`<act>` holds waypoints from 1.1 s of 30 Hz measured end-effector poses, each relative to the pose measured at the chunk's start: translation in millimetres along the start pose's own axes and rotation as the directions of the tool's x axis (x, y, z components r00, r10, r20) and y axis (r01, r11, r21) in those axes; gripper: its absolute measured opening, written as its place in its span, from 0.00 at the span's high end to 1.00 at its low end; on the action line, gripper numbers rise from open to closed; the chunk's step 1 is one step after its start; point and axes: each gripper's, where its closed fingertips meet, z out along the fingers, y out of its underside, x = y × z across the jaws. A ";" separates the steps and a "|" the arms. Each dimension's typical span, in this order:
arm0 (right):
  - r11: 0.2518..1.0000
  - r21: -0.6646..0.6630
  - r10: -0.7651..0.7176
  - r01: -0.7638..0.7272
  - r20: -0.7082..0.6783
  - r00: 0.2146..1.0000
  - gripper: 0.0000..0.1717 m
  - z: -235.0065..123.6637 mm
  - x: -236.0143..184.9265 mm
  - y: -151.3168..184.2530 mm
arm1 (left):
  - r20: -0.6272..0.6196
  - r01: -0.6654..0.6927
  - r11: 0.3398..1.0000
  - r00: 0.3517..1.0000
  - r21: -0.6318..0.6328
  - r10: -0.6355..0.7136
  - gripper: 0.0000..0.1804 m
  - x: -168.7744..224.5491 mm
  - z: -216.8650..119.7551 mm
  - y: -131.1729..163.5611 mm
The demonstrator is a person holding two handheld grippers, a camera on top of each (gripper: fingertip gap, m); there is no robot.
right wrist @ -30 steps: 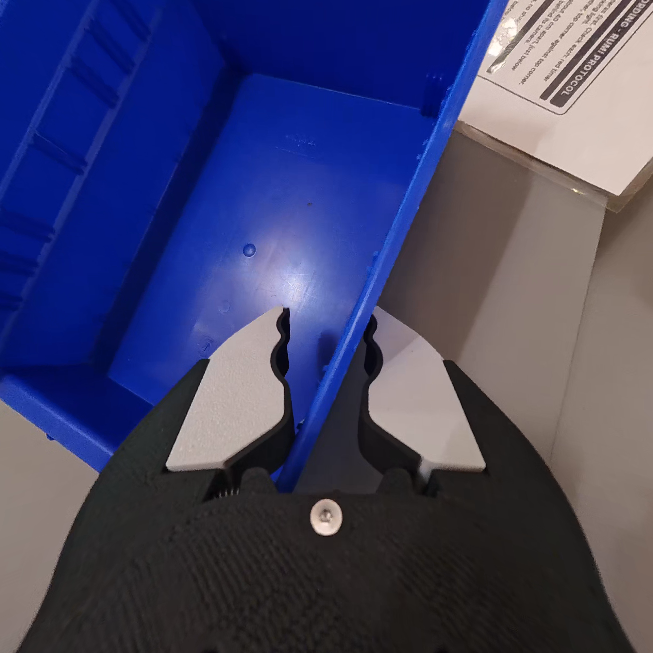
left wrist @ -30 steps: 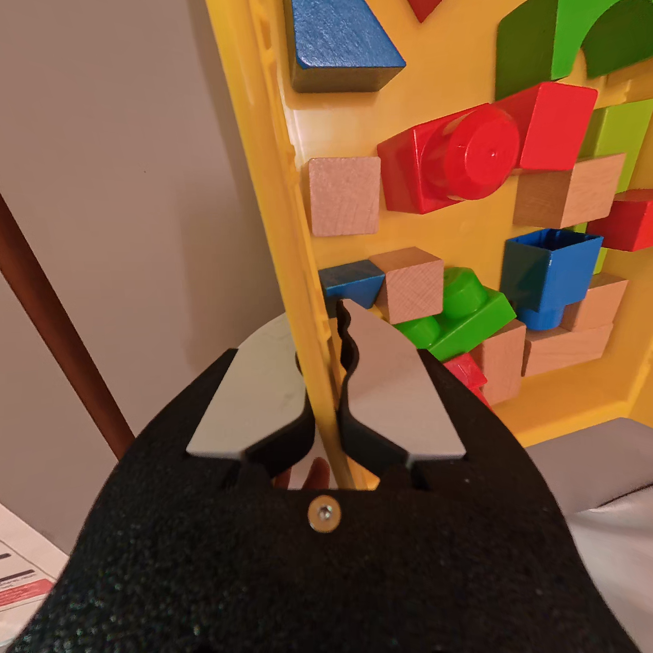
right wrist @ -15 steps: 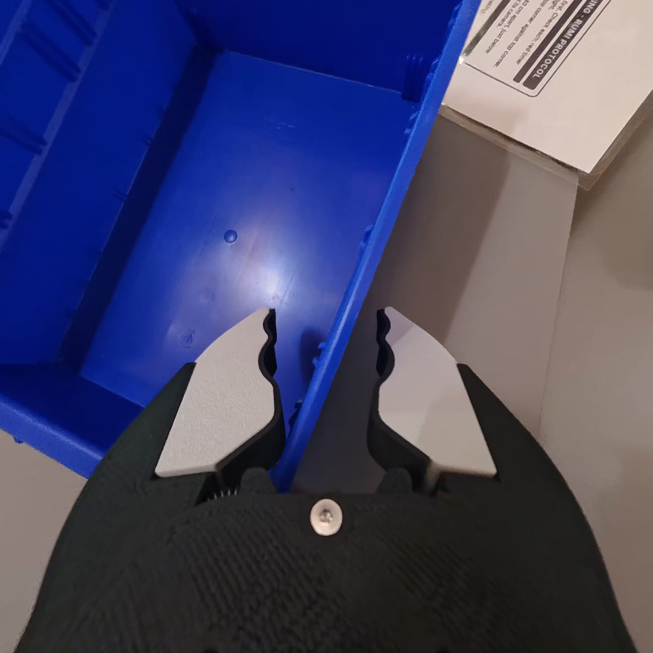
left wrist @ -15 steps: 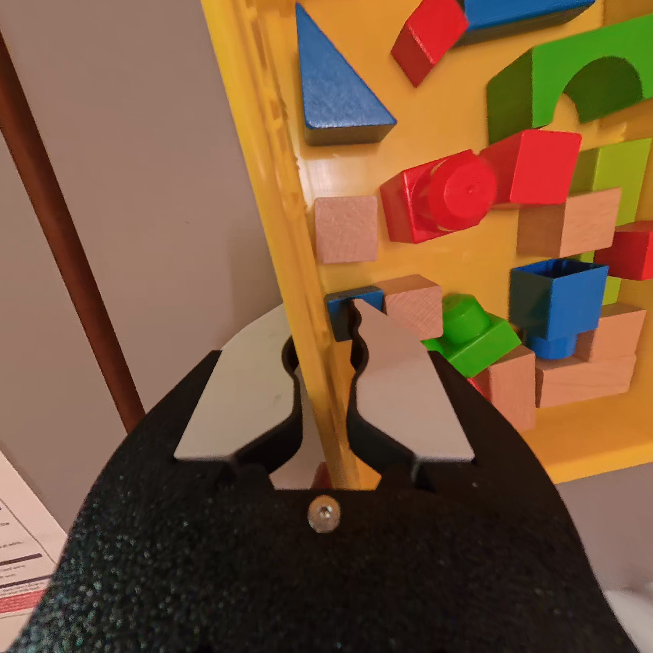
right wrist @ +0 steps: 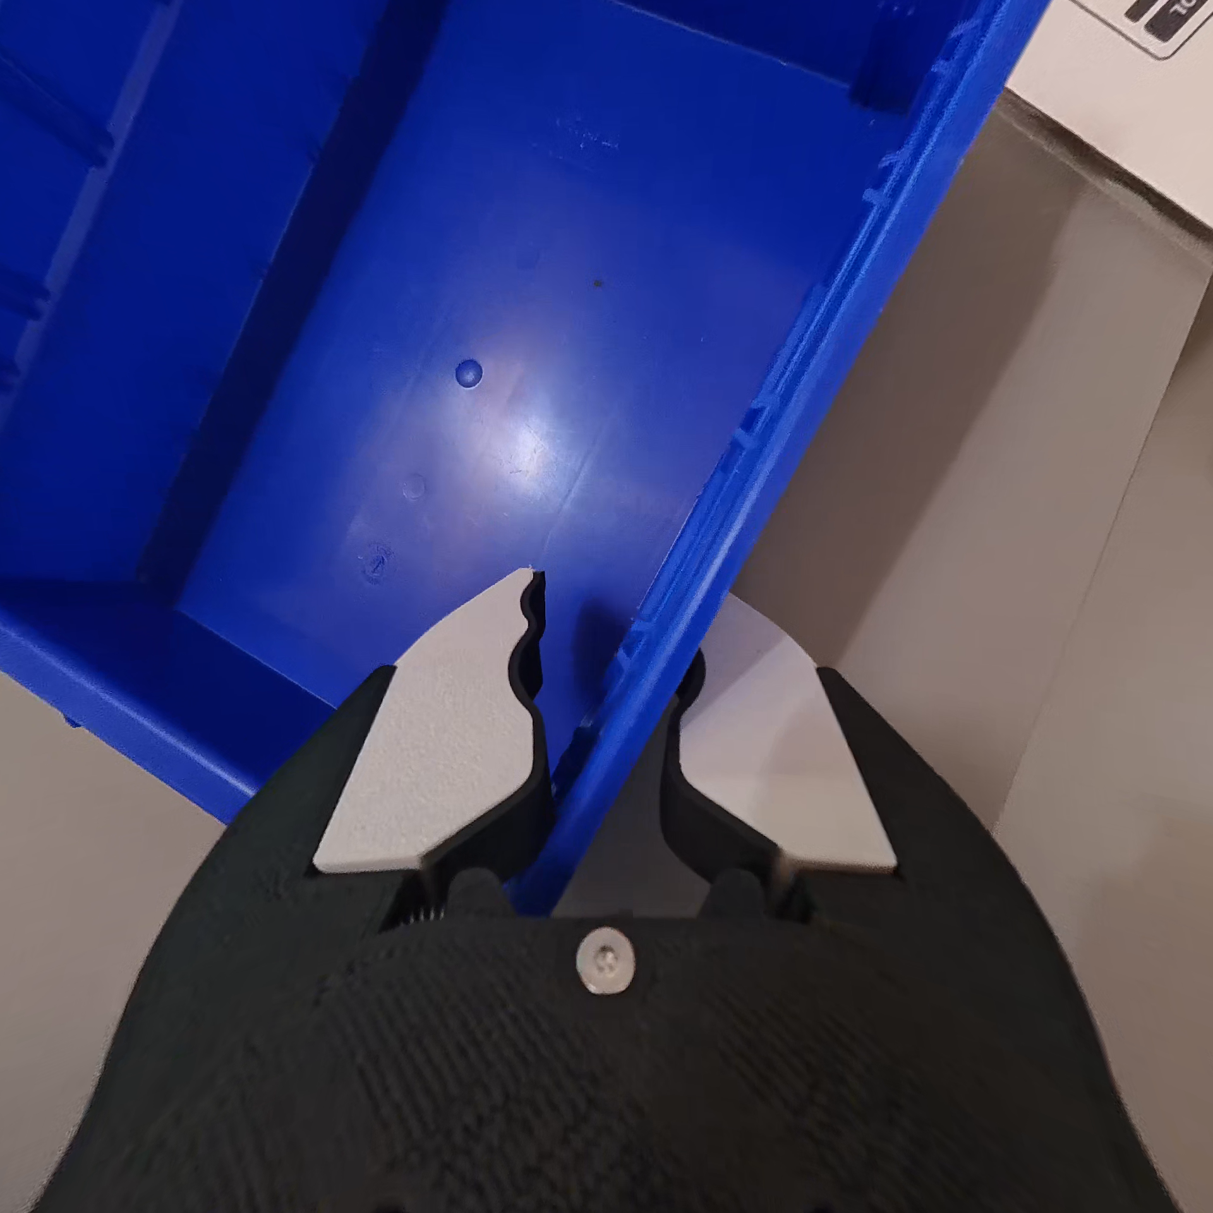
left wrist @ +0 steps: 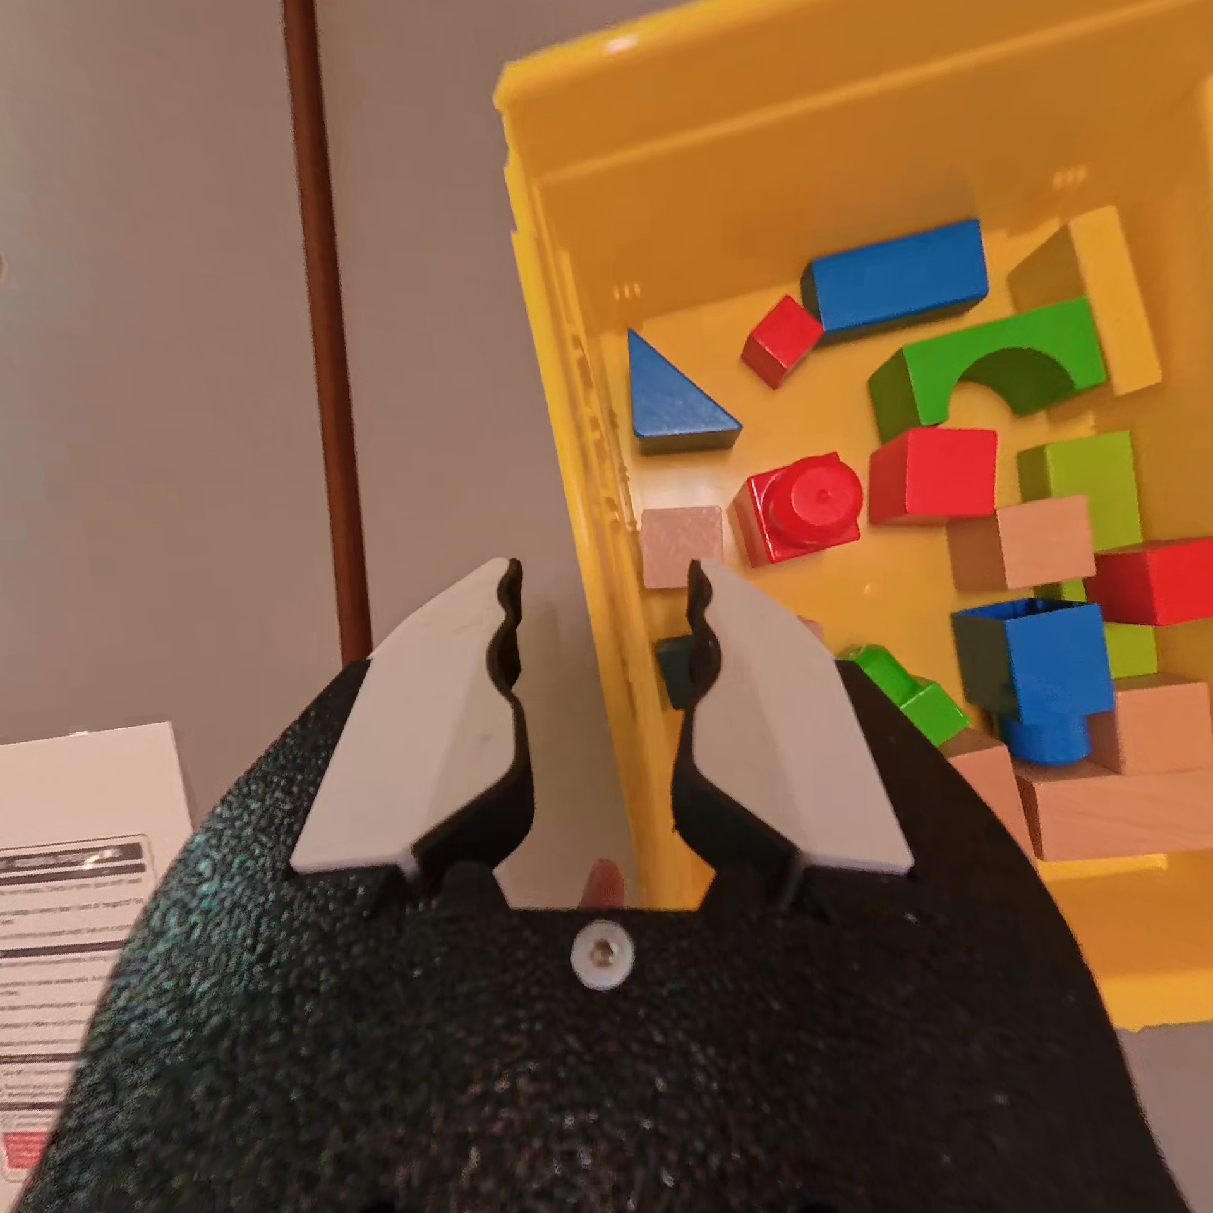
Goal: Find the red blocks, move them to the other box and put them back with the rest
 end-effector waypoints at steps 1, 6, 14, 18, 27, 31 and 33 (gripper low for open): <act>1.000 -0.003 -0.009 0.009 -0.018 1.000 0.77 -1.4 1.7 0.1 | 0.023 -0.008 1.000 1.000 0.027 0.007 0.73 -2.2 -5.5 -4.8; 0.988 0.144 -0.023 0.055 -0.215 0.976 0.57 -49.6 19.8 -33.2 | 0.025 -0.037 0.991 0.999 0.127 0.034 0.72 10.7 -39.2 -17.9; 0.711 0.689 -0.100 0.140 -0.097 0.990 0.47 -153.4 -116.0 -119.9 | -0.235 0.063 0.985 0.972 0.161 -0.024 0.63 80.8 -65.8 -11.0; 0.631 0.765 -0.187 0.128 -0.011 0.982 0.50 -141.3 -209.5 -117.6 | -0.223 0.067 0.988 0.974 0.139 -0.035 0.69 96.6 -57.9 -10.7; 0.653 0.677 -0.455 0.339 -0.007 0.891 0.42 -64.8 -347.1 -78.0 | -0.033 0.107 0.994 0.994 -0.006 -0.107 0.70 85.6 -20.6 1.9; 0.655 0.644 -0.534 0.395 0.024 0.845 0.42 -41.1 -381.0 -61.8 | -0.074 0.185 0.983 0.980 -0.016 -0.185 0.71 89.5 -6.1 -1.6; 0.659 0.630 -0.554 0.411 0.037 0.831 0.42 -32.8 -390.2 -55.2 | -0.061 0.220 0.974 0.973 -0.051 -0.223 0.71 84.9 4.0 -0.9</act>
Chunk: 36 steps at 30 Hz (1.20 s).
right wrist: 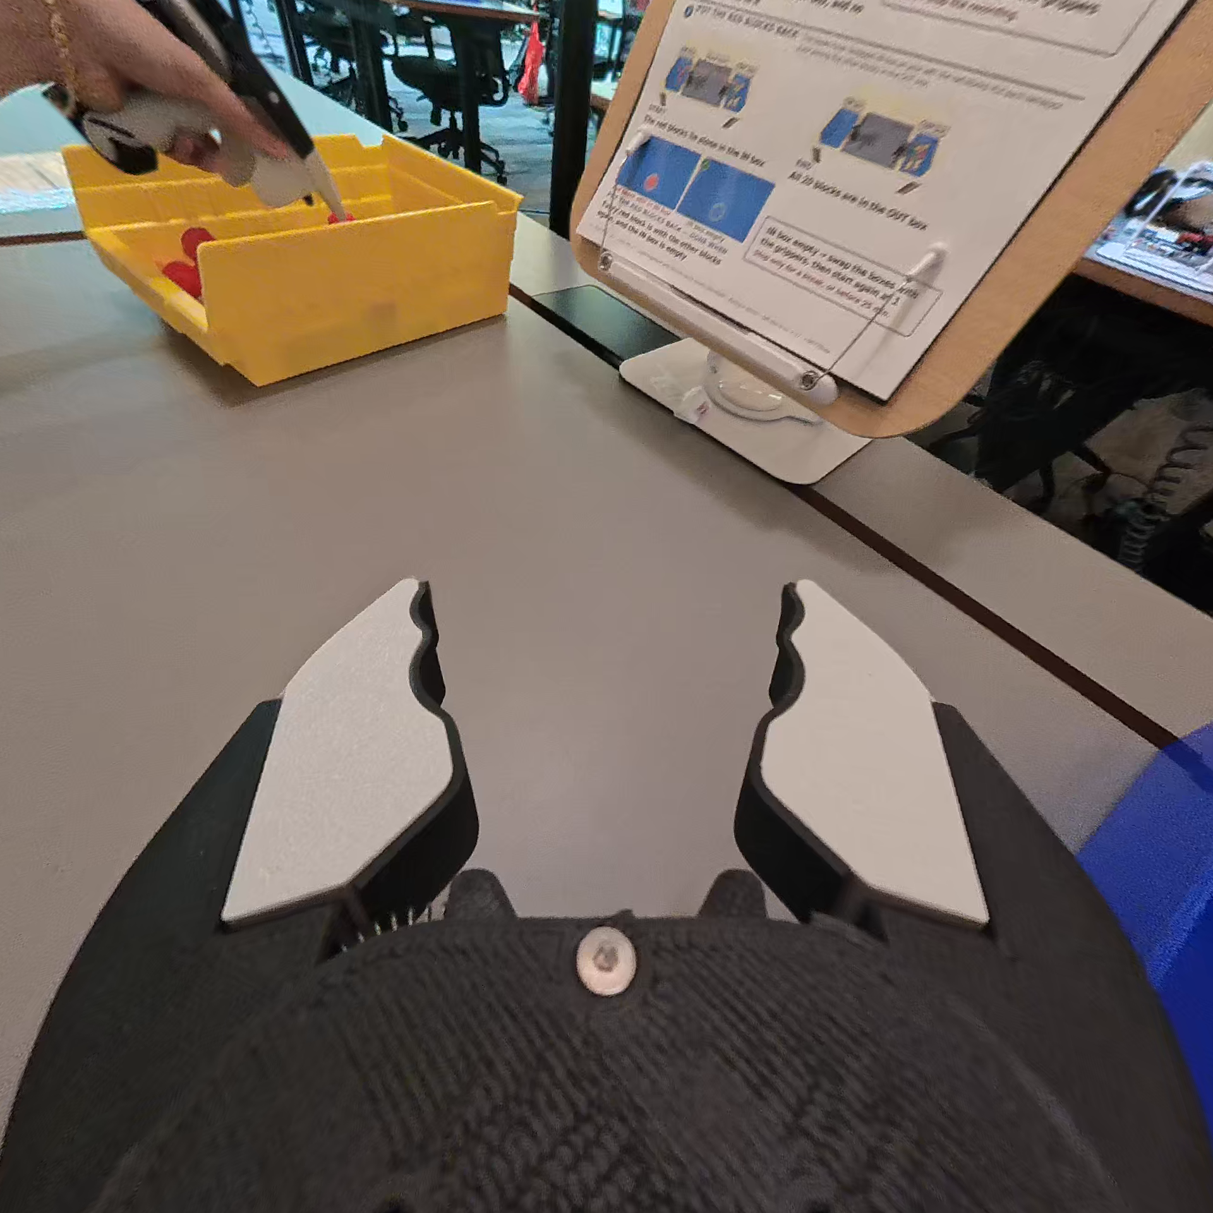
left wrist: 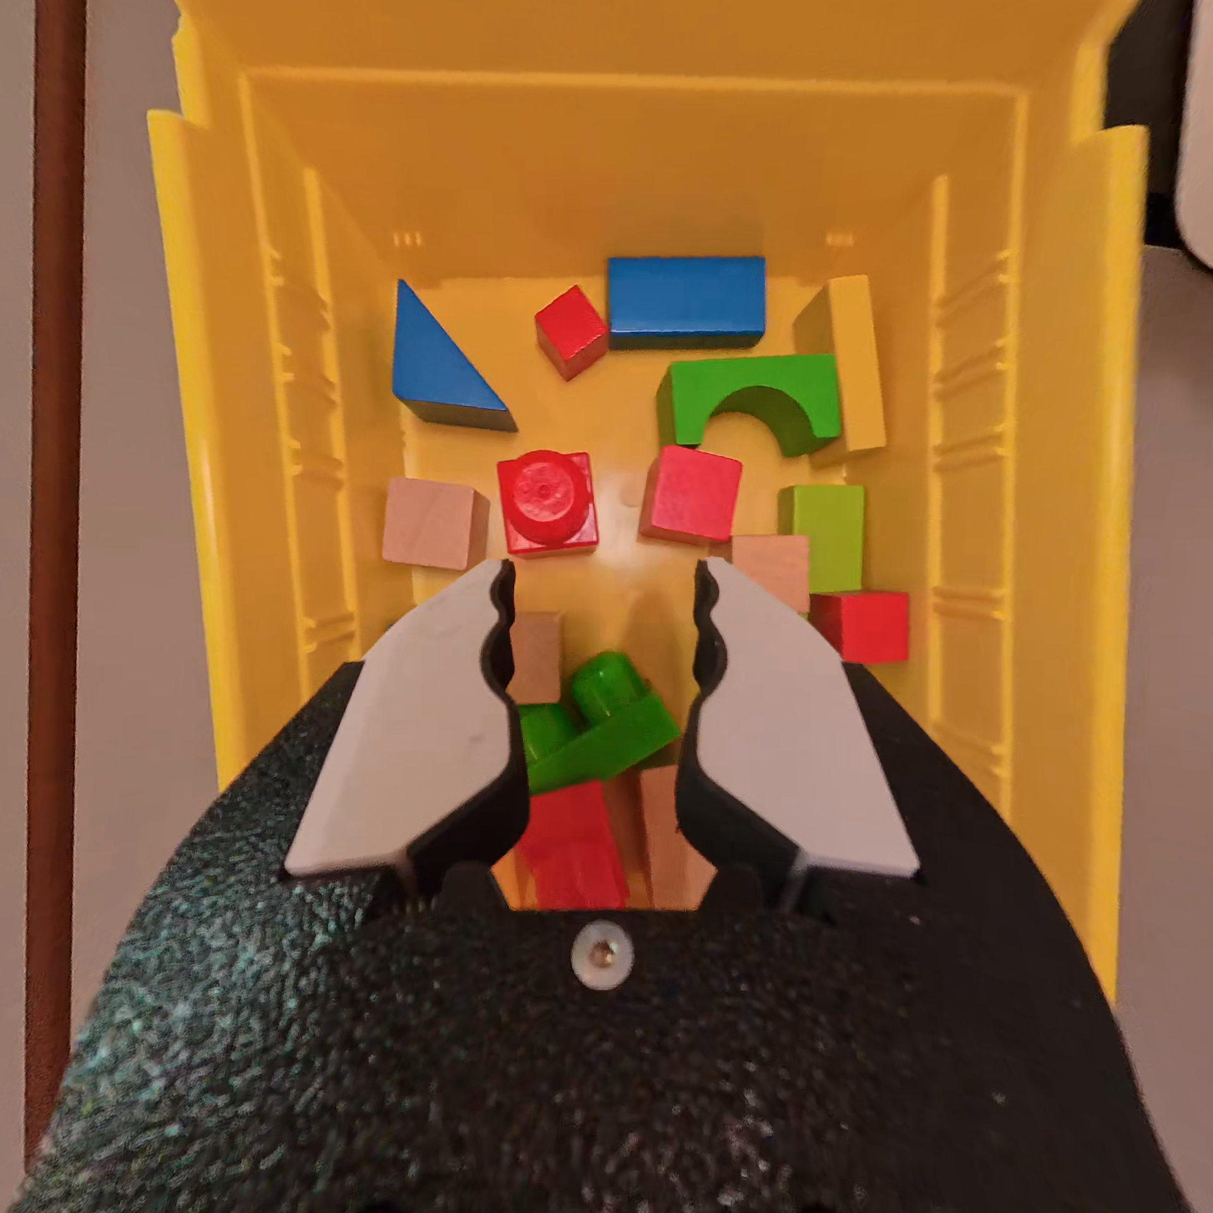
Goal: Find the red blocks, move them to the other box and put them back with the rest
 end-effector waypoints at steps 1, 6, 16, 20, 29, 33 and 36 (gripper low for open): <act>1.000 -0.002 0.000 0.000 0.007 1.000 0.42 1.9 -3.4 1.9 | 0.015 0.015 1.000 1.000 -0.017 -0.015 0.71 -3.6 4.1 -0.9; 0.999 -0.001 0.033 -0.033 0.039 0.999 0.43 2.0 -12.5 8.6 | 0.082 0.038 0.993 0.996 -0.113 -0.029 0.74 -18.9 26.0 -1.6; 0.997 -0.023 0.068 -0.067 0.019 0.998 0.46 -5.7 -6.3 25.2 | 0.096 0.010 0.994 0.995 -0.111 0.001 0.81 -19.1 42.3 0.0; 0.997 -0.014 0.078 -0.078 0.017 0.997 0.46 -1.8 -5.4 24.0 | 0.064 -0.002 1.000 0.998 -0.027 0.003 0.81 -13.4 27.2 -8.5; 0.993 0.035 -0.114 0.114 -0.025 0.993 0.39 22.1 -2.1 -17.3 | -0.245 -0.231 0.816 0.880 0.530 0.408 0.81 126.1 -145.0 -51.6; 0.950 0.200 -0.243 0.240 -0.007 0.970 0.48 37.4 -22.2 -69.7 | -0.541 -0.184 0.767 0.609 0.615 0.579 0.81 231.0 -190.1 -3.2; 0.908 0.301 -0.319 0.292 0.045 0.947 0.53 45.7 -43.7 -99.7 | -0.682 -0.148 0.787 0.420 0.599 0.598 0.81 290.1 -199.4 36.7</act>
